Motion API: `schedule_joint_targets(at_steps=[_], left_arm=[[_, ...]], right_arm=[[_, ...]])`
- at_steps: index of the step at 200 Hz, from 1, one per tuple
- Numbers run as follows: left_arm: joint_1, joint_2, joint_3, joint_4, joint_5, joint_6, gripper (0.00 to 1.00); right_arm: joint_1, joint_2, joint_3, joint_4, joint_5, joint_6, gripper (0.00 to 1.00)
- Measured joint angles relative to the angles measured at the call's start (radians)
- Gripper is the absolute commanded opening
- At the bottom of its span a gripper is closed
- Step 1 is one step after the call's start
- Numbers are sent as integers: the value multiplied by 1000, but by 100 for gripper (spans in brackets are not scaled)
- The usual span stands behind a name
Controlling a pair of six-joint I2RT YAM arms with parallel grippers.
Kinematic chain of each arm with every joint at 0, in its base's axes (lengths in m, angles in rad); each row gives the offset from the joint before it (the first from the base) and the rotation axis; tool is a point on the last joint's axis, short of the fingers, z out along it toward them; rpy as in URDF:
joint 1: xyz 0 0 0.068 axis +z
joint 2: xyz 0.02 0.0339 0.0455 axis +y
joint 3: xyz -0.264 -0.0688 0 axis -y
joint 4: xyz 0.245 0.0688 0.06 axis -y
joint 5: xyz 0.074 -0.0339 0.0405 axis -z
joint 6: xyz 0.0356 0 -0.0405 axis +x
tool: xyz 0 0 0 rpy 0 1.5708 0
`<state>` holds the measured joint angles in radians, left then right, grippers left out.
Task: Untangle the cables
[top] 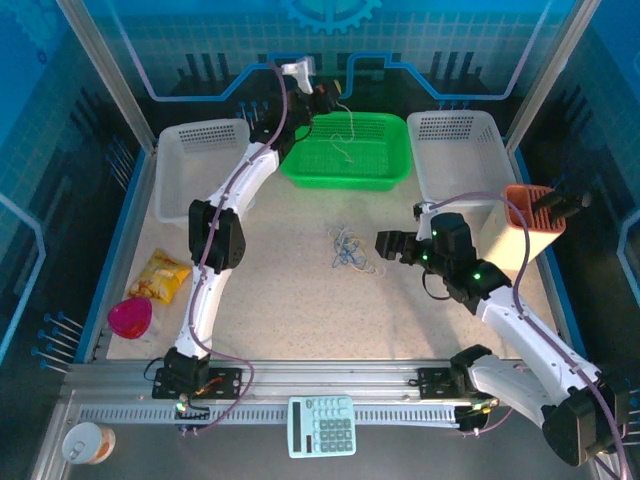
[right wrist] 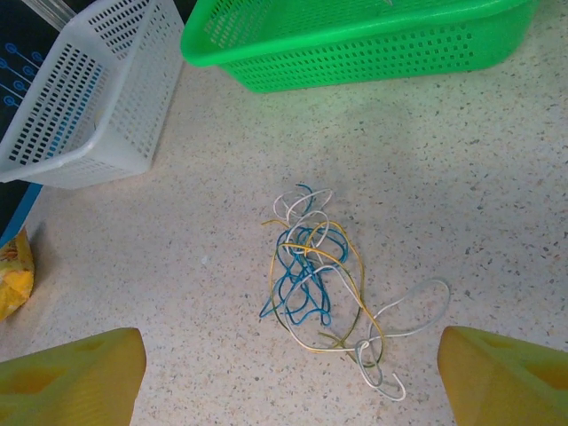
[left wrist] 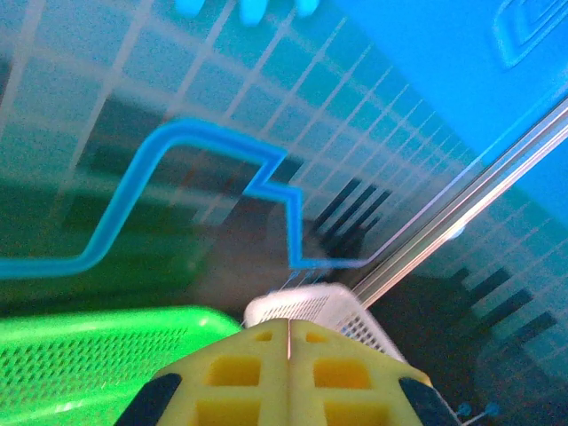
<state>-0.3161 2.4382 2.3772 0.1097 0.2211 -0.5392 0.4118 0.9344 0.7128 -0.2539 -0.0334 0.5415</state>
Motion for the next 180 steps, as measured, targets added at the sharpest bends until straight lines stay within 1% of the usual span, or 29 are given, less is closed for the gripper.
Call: schedule_joint_targets(at_steps=[8,34,43,63,76,89,91,146,170,180], left_arm=[[0,-5,-36,-10,0,13,13],[0,-27,-138,-66,-13,74,50],[0,-41,-166,-95,-23,103,61],[0,-76,-191,-156,-51,158,80],[0,-107,-192,-183,-68,185,89],[0,-143,-192,-200,-76,206,95],[0,-148,-192,-202,-76,214,98],[0,-293,-192,-240,-76,235,99],[-2,-335,-196,-274,-68,227,99],[-5,-365,-224,-281,-66,224,99]], right_arm=[[0,2,0,0,0,0,86],[0,2,0,0,0,0,86],[0,2,0,0,0,1,86],[0,2,0,1,0,3,86],[0,0,0,1,0,5,86],[0,-2,-1,1,0,7,86],[0,-2,-1,1,0,7,86],[0,-5,-1,0,0,12,86],[0,18,-7,0,4,21,85],[0,33,-19,0,9,27,84]])
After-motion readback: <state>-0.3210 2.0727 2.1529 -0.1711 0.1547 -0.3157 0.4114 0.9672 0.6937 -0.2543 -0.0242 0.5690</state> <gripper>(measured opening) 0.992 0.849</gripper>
